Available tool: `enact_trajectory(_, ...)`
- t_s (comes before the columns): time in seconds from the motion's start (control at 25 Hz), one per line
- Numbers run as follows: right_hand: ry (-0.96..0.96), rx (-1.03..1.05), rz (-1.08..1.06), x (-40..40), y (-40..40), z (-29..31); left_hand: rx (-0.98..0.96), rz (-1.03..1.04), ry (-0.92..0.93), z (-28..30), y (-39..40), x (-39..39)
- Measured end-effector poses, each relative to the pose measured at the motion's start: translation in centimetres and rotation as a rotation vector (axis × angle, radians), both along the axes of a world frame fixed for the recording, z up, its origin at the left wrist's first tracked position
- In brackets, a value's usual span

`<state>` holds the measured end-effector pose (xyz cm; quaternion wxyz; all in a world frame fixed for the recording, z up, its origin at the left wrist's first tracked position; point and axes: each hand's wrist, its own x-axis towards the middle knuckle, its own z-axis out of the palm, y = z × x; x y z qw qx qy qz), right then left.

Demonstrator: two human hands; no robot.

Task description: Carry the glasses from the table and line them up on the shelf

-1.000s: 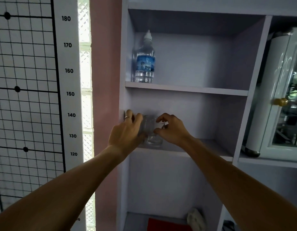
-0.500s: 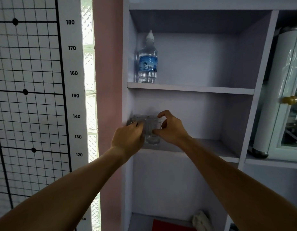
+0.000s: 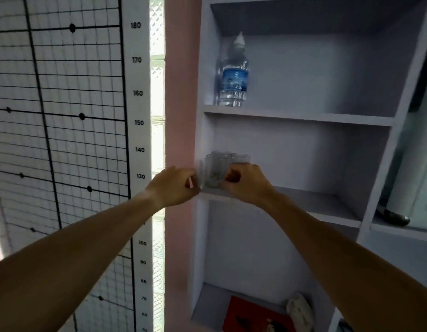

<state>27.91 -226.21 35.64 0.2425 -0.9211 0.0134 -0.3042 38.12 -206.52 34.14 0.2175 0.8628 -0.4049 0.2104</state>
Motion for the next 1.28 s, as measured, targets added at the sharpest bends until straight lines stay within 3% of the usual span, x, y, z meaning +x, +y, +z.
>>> enact_trajectory(0.28,0.173,-0.074,0.360,4.2,11.5,-1.7,0.002,0.379,0.185,-1.0,15.2,-1.8)
enact_trajectory(0.52,0.214,-0.106,0.787,3.6,32.1,-1.1,-0.052,0.806,0.242,-0.7,36.0,-10.8)
enact_trajectory(0.88,0.213,-0.172,1.219,-8.6,62.3,-1.8,-0.042,1.286,0.234,-2.1,61.3,-33.2)
enact_trajectory(1.28,0.260,-0.228,1.474,-24.2,88.6,-3.7,-0.148,1.525,0.306,-4.3,81.4,-54.1)
